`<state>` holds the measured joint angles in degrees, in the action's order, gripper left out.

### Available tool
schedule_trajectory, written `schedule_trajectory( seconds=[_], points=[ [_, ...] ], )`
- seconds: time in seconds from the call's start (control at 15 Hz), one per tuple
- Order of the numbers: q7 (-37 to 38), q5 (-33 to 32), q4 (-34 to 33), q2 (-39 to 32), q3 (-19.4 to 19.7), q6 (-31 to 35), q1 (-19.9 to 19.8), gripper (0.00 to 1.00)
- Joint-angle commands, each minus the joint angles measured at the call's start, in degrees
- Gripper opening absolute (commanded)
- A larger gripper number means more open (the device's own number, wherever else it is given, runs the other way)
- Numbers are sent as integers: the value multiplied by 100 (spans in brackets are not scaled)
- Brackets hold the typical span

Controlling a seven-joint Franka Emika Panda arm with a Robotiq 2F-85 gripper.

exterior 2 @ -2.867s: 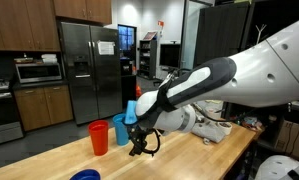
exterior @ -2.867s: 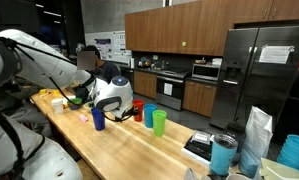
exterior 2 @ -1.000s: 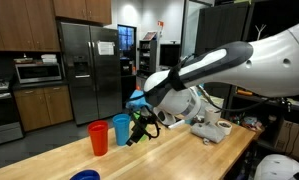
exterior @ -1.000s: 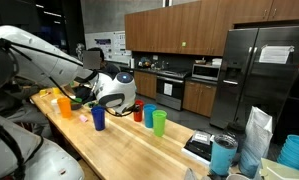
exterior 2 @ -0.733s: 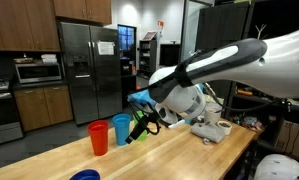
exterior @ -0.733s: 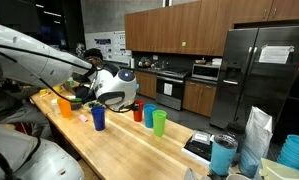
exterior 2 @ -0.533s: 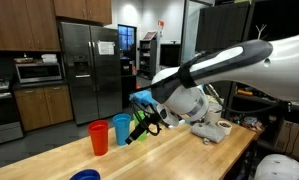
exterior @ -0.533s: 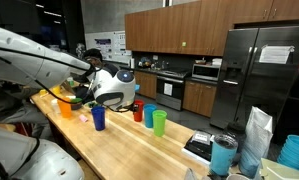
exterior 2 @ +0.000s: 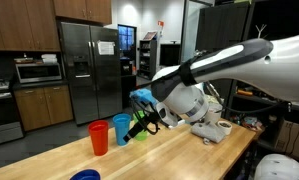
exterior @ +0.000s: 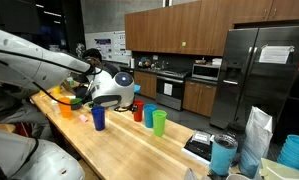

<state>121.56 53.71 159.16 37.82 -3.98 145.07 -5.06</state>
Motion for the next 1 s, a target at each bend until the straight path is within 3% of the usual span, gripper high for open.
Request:
schedule_trajectory(
  seconds=[0.0,0.4,0.73,0.93],
  points=[
    [8,-6,-8,4,-12,-20,-21,100],
    [-4,-21,-46,25,10,-12,-45,100],
    [1210,-1287,-279,94,-301,-315,-706,100],
    [1743,-1975,-352,173,-262,-598,-840,100]
  ],
)
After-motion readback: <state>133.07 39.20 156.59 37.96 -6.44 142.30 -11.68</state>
